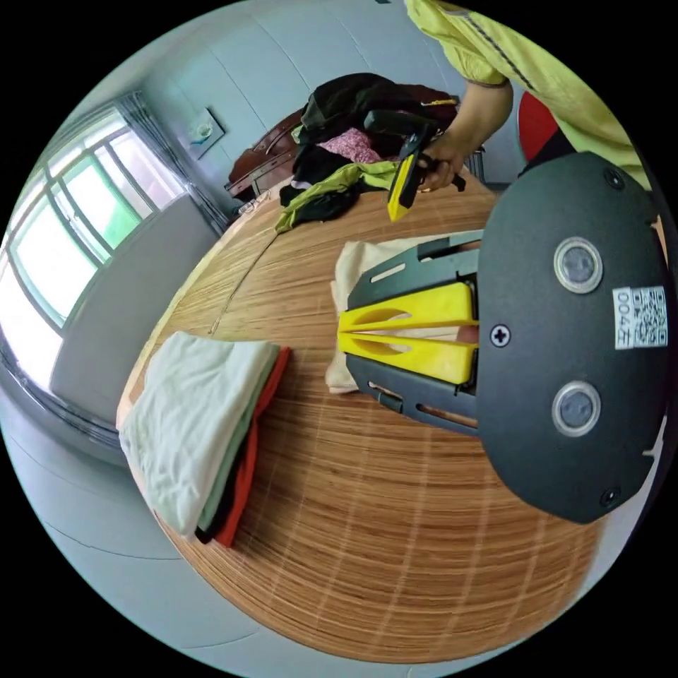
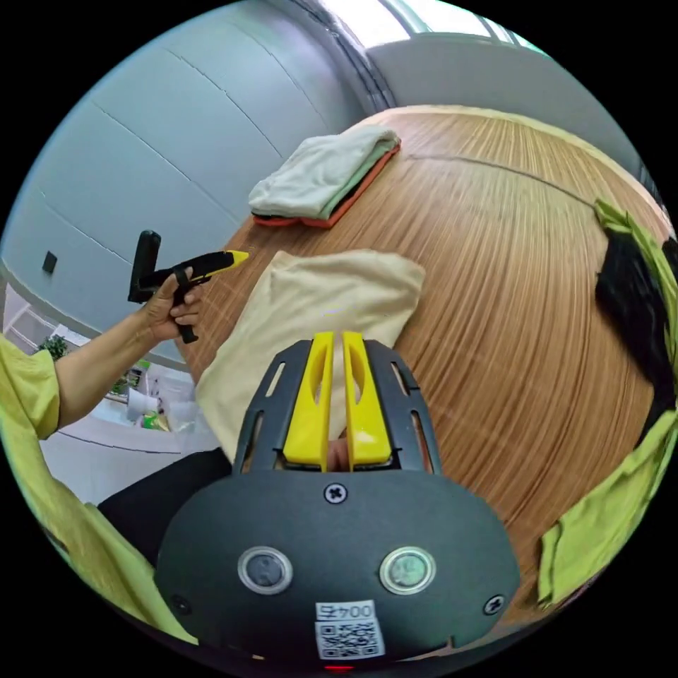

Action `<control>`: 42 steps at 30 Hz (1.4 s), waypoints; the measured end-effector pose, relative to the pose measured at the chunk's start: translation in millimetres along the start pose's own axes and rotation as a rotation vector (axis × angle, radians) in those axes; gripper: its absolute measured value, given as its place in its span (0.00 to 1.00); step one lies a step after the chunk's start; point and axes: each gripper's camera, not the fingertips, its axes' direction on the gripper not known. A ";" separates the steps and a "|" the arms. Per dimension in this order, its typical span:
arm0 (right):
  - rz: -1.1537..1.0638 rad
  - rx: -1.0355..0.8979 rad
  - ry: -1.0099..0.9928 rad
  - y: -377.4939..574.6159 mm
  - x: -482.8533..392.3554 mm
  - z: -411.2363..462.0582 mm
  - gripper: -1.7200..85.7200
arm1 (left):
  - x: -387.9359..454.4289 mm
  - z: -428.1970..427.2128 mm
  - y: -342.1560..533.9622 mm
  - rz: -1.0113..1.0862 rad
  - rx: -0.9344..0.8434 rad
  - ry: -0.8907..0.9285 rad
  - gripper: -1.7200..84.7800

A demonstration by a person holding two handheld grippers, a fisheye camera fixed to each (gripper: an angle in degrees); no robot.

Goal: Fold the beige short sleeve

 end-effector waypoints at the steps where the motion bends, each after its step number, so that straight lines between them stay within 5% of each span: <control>1: 0.041 -0.053 -0.029 26.2 -1.9 3.1 0.09 | -5.4 -11.7 23.0 -0.033 -0.039 -0.022 0.04; 10: 0.470 -0.190 -0.140 162.7 43.6 41.1 0.15 | -71.9 -55.6 168.2 -0.328 -0.202 0.126 0.12; 14: 0.559 -0.164 -0.156 170.8 62.2 58.1 0.15 | -66.3 -53.4 168.5 -0.238 -0.193 0.064 0.15; 36: 0.657 -0.191 -0.203 209.2 112.3 109.6 0.14 | -84.0 -38.0 127.4 -0.150 -0.240 0.211 0.12; 42: 0.549 0.024 -0.118 140.1 178.2 83.8 0.15 | -92.0 -36.4 129.6 -0.201 -0.246 0.281 0.11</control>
